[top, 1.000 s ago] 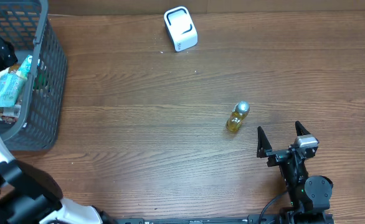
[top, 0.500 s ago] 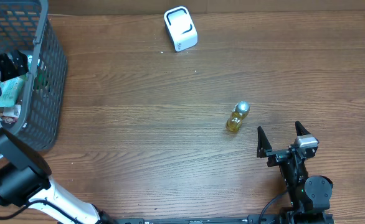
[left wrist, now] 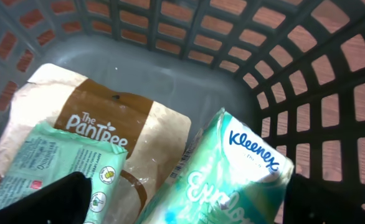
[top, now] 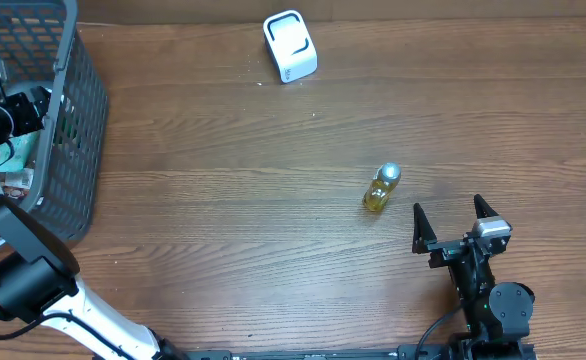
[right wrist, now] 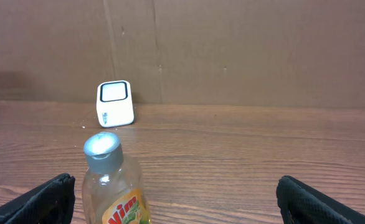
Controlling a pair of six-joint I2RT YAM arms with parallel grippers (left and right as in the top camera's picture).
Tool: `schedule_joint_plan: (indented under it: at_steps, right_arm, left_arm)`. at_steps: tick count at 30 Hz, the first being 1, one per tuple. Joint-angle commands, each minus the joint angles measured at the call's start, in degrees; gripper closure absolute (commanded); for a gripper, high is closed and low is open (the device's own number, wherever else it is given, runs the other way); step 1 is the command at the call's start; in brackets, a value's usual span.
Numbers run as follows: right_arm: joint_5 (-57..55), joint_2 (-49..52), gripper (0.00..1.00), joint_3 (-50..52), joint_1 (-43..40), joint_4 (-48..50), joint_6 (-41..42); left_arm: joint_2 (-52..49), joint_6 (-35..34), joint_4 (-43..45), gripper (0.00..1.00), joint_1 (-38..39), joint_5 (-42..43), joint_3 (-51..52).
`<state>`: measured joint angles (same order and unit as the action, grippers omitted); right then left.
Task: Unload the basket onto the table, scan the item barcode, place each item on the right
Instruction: 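Grasp the green Kleenex tissue pack in the basket with the left gripper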
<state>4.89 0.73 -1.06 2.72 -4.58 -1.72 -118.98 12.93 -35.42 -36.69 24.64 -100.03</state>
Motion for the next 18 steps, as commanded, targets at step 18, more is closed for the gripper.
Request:
schedule_joint_plan:
  at_steps: [18]
  right_arm:
    - [-0.57, -0.52, 0.0, 0.61, -0.17, 0.13, -0.2]
  left_arm:
    - [1.66, 1.64, -3.76, 0.44, 1.01, 0.02, -1.4]
